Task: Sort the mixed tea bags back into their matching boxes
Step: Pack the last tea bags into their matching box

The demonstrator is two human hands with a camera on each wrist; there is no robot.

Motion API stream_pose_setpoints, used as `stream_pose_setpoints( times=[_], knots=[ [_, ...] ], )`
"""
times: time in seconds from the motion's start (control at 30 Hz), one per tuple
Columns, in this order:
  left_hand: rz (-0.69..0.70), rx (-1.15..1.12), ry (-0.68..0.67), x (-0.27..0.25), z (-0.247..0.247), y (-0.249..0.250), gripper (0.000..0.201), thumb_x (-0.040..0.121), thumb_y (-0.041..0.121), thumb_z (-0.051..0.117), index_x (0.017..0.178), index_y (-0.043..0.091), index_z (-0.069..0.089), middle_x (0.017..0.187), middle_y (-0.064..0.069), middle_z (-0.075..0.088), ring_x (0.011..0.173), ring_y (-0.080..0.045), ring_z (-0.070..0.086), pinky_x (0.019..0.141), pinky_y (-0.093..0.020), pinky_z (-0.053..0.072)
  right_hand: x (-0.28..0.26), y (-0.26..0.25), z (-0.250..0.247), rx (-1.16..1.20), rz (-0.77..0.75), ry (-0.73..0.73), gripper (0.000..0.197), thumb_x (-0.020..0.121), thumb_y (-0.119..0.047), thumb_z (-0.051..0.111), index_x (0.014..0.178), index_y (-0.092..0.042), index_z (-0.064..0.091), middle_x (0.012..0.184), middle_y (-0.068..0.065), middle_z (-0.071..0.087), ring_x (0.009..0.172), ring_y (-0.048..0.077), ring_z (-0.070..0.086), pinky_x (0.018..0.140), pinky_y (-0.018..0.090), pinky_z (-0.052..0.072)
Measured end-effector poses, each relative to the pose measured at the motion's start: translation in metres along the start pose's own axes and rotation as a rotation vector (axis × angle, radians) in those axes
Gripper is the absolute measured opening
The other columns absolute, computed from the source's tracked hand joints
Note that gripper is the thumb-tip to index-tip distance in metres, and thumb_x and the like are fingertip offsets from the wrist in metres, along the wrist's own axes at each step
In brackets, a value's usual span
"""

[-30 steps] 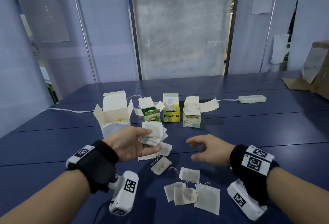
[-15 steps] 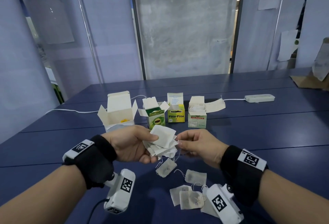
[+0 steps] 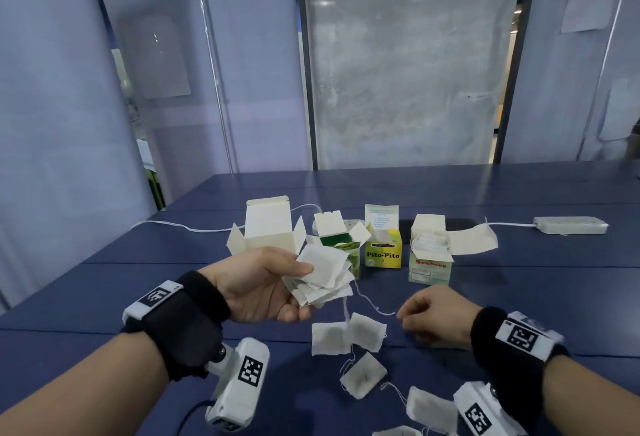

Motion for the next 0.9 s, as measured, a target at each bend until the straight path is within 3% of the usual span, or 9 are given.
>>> stream_pose_setpoints(
  times=[0.07,0.13,0.2,0.27,0.33,0.4,0.47,0.63,0.9],
  knots=[
    [0.011,0.005,0.081,-0.004,-0.019,0.012,0.025,0.083,0.013,0.052,0.102,0.000,0.061,0.079,-0.017,0.062,0.059,-0.025,0.060,0.045,-0.024,0.049,0.015,-0.017,-0.010,-0.327,-0.020,0.026,0.014,0.086,-0.004,0.060,0.081,-0.012,0.070,0.080,0.007,0.067,0.060,0.012,0.057,0.057,0.023,0.047],
    [0.013,0.063,0.152,-0.008,-0.036,0.026,0.020,0.084,0.007,0.054,0.101,0.000,0.061,0.080,-0.017,0.061,0.060,-0.026,0.059,0.046,-0.025,0.048,0.024,-0.054,-0.024,-0.398,-0.149,0.144,0.014,0.089,-0.008,0.059,0.089,-0.014,0.072,0.088,0.001,0.068,0.076,0.011,0.061,0.068,0.019,0.047],
    [-0.006,0.169,0.200,-0.009,-0.045,0.041,0.016,0.089,0.006,0.047,0.099,-0.001,0.057,0.078,-0.018,0.060,0.061,-0.027,0.057,0.047,-0.026,0.048,0.030,-0.097,-0.032,-0.075,-0.310,0.180,0.012,0.090,-0.008,0.060,0.090,-0.013,0.070,0.092,0.002,0.069,0.076,0.010,0.062,0.066,0.016,0.049],
    [-0.038,0.282,0.240,-0.006,-0.051,0.054,0.010,0.093,0.003,0.042,0.098,0.000,0.051,0.079,-0.021,0.058,0.061,-0.030,0.057,0.047,-0.027,0.048,0.035,-0.133,-0.023,0.257,-0.361,0.042,0.011,0.093,-0.015,0.058,0.098,-0.015,0.068,0.102,0.001,0.070,0.082,0.011,0.065,0.069,0.021,0.051],
    [-0.079,0.407,0.268,-0.001,-0.053,0.066,0.008,0.096,0.001,0.041,0.103,0.003,0.045,0.088,-0.024,0.055,0.063,-0.031,0.056,0.048,-0.028,0.049,0.039,-0.157,-0.007,0.317,-0.359,-0.112,0.013,0.094,-0.024,0.057,0.104,-0.019,0.065,0.111,0.001,0.069,0.095,0.014,0.066,0.079,0.027,0.051],
    [-0.119,0.516,0.268,0.008,-0.055,0.075,0.015,0.098,0.002,0.042,0.112,0.006,0.041,0.096,-0.025,0.053,0.064,-0.031,0.055,0.051,-0.031,0.051,0.045,-0.168,0.008,0.283,-0.362,-0.211,0.019,0.094,-0.028,0.056,0.106,-0.016,0.064,0.116,0.008,0.067,0.098,0.019,0.065,0.084,0.033,0.049],
    [-0.150,0.580,0.258,0.018,-0.057,0.081,0.020,0.098,0.004,0.044,0.117,0.009,0.037,0.099,-0.026,0.053,0.064,-0.031,0.055,0.052,-0.031,0.051,0.052,-0.168,0.017,0.288,-0.361,-0.272,0.027,0.095,-0.027,0.057,0.114,-0.009,0.063,0.110,0.018,0.065,0.094,0.022,0.063,0.080,0.034,0.048],
    [-0.160,0.642,0.232,0.047,-0.060,0.086,0.020,0.098,0.005,0.047,0.112,0.017,0.038,0.097,-0.025,0.054,0.061,-0.027,0.057,0.049,-0.028,0.052,0.064,-0.161,0.017,0.407,-0.367,-0.358,0.020,0.094,-0.014,0.058,0.107,0.000,0.063,0.087,0.012,0.061,0.064,0.014,0.060,0.059,0.023,0.049],
    [0.027,0.475,0.293,0.105,-0.056,0.083,0.021,0.100,0.010,0.043,0.117,-0.002,0.046,0.084,-0.019,0.057,0.057,-0.023,0.056,0.049,-0.026,0.051,0.078,-0.145,-0.030,0.393,-0.343,-0.170,0.013,0.084,0.008,0.064,0.097,0.005,0.063,0.075,0.013,0.064,0.054,0.013,0.062,0.052,0.023,0.054]
  ],
)
Point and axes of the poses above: each hand's wrist, its own x-axis towards the middle knuckle, its own z-axis out of the palm, y = z × x, the point moved 7 cm from there along x, towards the middle knuckle
